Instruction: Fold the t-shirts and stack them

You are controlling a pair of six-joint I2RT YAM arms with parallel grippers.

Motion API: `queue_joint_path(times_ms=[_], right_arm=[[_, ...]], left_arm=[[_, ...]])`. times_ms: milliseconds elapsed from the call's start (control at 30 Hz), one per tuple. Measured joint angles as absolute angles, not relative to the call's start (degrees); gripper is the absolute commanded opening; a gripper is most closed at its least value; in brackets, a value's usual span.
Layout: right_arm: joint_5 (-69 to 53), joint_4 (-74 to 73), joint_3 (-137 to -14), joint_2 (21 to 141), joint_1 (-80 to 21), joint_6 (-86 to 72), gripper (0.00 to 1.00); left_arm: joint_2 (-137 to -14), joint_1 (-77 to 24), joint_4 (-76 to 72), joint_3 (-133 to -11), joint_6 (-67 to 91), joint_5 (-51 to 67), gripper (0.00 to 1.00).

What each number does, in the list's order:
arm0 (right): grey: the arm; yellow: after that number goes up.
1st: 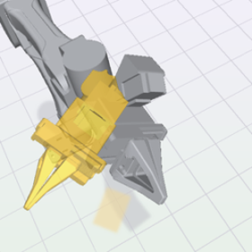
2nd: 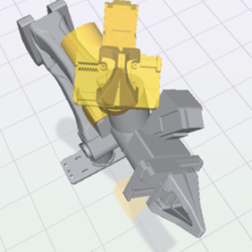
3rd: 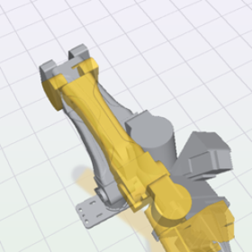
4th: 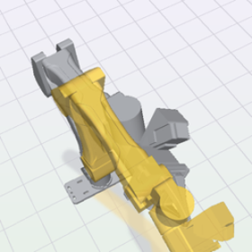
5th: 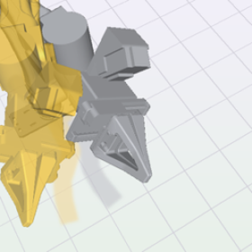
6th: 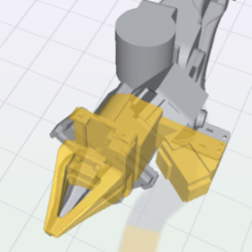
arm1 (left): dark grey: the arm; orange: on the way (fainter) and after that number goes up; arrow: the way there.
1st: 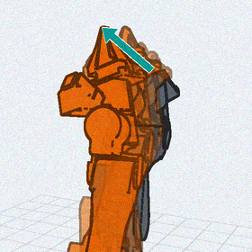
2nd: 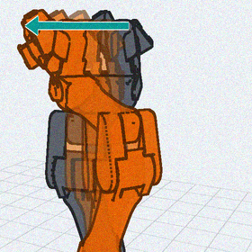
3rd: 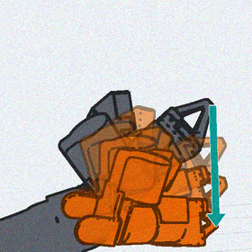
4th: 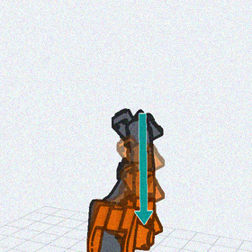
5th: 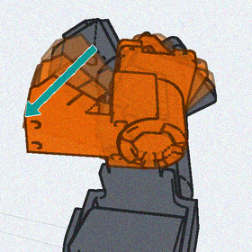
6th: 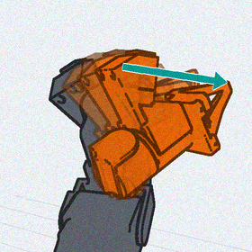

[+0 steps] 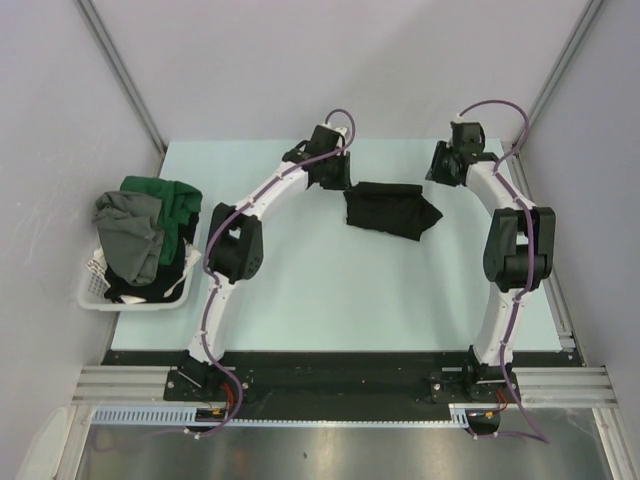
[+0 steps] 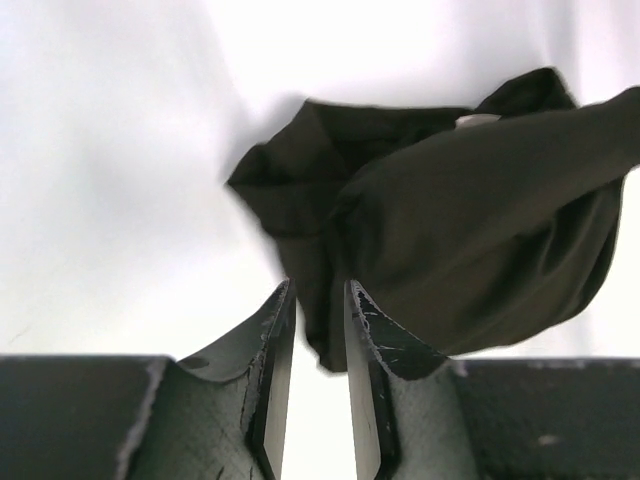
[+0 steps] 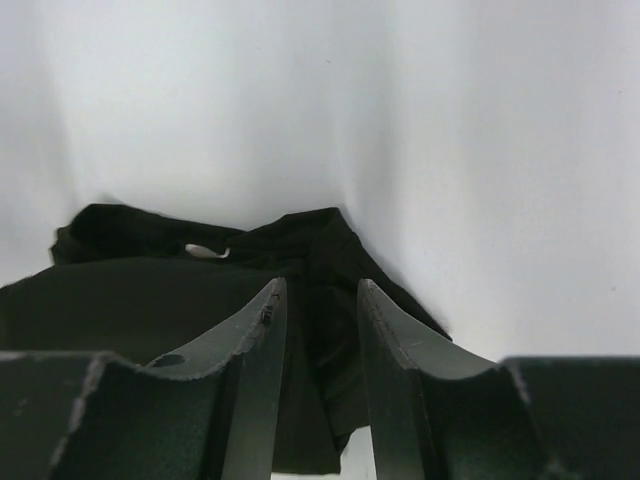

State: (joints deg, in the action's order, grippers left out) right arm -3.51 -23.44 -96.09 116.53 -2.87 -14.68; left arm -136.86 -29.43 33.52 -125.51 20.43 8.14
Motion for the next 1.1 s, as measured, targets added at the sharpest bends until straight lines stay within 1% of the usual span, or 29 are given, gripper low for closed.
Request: queue_joint_path(times_ms=[100,200,233,333,467,600,700,767,800,900,1100], right_arm=[[-3.7,-24.1,-94.8,112.5,-3.5,-14.8,0.37],[-3.9,-24.7,-93.5,107.9,-5.0,-14.8,0.33],[-4.1,-25.1,-93.3,106.3,-5.7,-14.9,0.3],[-5.0,-25.6,-92.6,103.0,-8.1,-15.4,0.27],[-5.4,-26.2,-90.7,101.6,-11.7,-16.3,0.27],[-6.0,-27.4,-89.8,103.3,-14.4,-17.8,0.34],[-6.3,-28.4,-89.8,105.0,-15.4,-18.6,0.36],[-6.0,-29.7,-89.5,105.5,-15.7,-18.7,0.37],[-5.7,-30.2,-89.2,105.5,-15.9,-18.6,0.42],[-3.7,-31.9,-88.6,105.5,-16.2,-18.0,0.45],[0.4,-34.1,-85.2,104.7,-16.0,-16.6,0.47]], left_arm=[[-133.8,-29.0,34.8,-122.7,19.3,6.9,0.31],[-129.2,-28.4,35.8,-118.8,18.4,5.4,0.31],[-127.6,-28.1,36.0,-117.4,18.3,4.8,0.3],[-122.6,-27.5,36.3,-112.9,18.0,4.1,0.3],[-115.5,-27.1,35.1,-103.5,18.0,4.3,0.31],[-112.0,-27.1,34.0,-96.1,18.8,6.5,0.3],[-111.7,-27.1,33.5,-93.5,19.6,8.4,0.29],[-111.7,-27.1,33.6,-93.2,20.0,9.6,0.29],[-111.7,-27.1,33.4,-93.2,20.0,10.1,0.3],[-111.7,-27.1,33.3,-93.2,20.0,11.2,0.3],[-111.7,-27.1,33.7,-93.7,19.9,12.5,0.3]])
